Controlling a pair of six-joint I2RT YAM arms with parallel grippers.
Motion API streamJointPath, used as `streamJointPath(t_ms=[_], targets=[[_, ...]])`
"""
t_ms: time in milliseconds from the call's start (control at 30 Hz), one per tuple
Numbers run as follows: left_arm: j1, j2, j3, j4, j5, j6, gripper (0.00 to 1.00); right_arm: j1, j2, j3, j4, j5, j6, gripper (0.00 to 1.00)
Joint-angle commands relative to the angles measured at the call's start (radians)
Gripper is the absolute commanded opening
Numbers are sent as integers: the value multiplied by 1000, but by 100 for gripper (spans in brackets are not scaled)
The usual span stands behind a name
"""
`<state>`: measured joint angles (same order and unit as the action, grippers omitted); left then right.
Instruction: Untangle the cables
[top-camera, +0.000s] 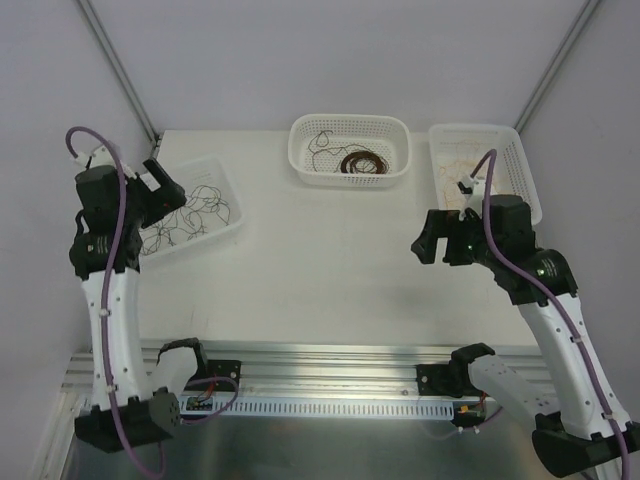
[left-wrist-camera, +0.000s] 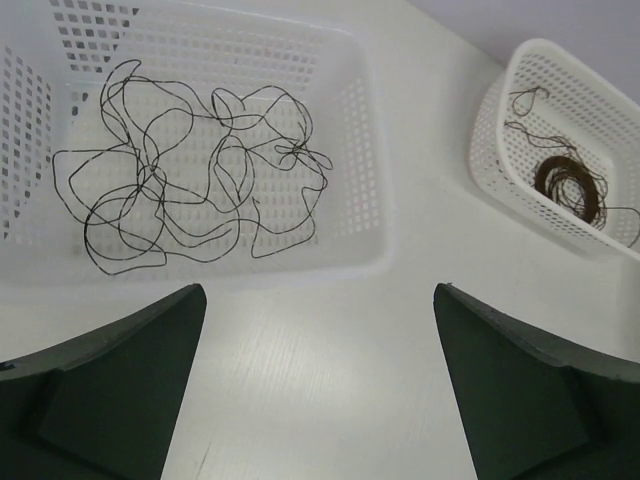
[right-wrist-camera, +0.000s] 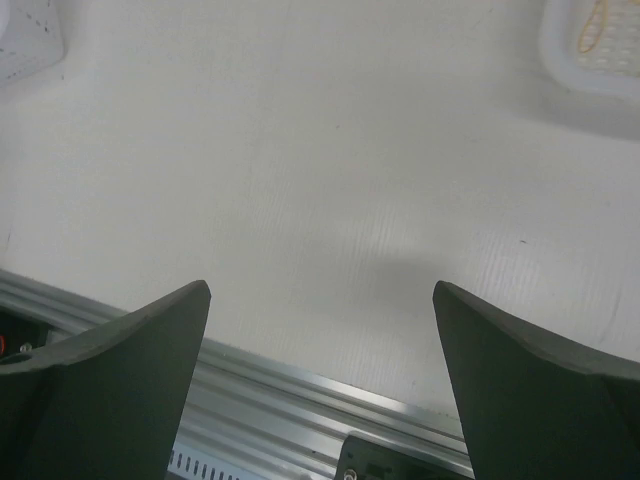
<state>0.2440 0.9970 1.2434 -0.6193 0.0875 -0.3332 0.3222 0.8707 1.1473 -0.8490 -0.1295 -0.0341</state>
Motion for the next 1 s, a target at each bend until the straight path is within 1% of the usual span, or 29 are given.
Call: streamJointPath(t_ms=[0,33,67,100,133,167,200,233,300,367,400,433,500,533,633,667,700,767,967], targets=[[-23,-164,-27,-121,43,-30,99,-2,-53,97,-94,182,7,100],[-61,-214,-30,-179,-12,-23,99,-3,-65,113,-102,218,5,100],[-125,-248,-45,-181,-21,-21,99,-3,-93,120,-104,255,5,99],[-155,-280,-67,-186,-25,-18,99,-2,-104,133,-111,321,5,100],[-179,-337,-74,-192,-32,-17,99,-2,-114,162,-133,347,2,100],[-224,-365,-81,-197,-57,-15,99,-3,-137,178,-145,376,2,100],[-241,-391,-87,-203,-77,-6,99,-2,-156,187,-154,421,3,100],[-271,-438,-85,-214,-107,3,99,-3,-173,192,-162,442,6,99],[-360,-486,-96,-253,-195,34,99,-3,-240,180,-167,473,22,100],[-431,-579,-107,-307,-268,49,99,-3,-288,148,-176,482,30,100],[-443,-618,-116,-327,-282,54,99,-3,-335,134,-182,491,30,99],[-449,-697,-116,-344,-291,59,99,-2,-363,123,-199,499,58,100],[-454,-777,-110,-401,-316,63,99,-3,-413,89,-219,514,75,99],[-454,-840,-102,-422,-322,66,99,-3,-474,80,-234,516,77,99],[-454,-908,-50,-528,-339,86,99,-3,-577,48,-262,524,79,100],[-454,-919,-35,-549,-341,94,99,-2,-602,46,-271,522,70,100],[-454,-931,-7,-563,-347,98,99,-3,-620,48,-277,525,71,97],[-454,-969,22,-597,-347,106,99,-3,-663,57,-305,524,66,97],[-456,-1044,105,-686,-354,76,99,-3,-720,97,-377,518,60,97]])
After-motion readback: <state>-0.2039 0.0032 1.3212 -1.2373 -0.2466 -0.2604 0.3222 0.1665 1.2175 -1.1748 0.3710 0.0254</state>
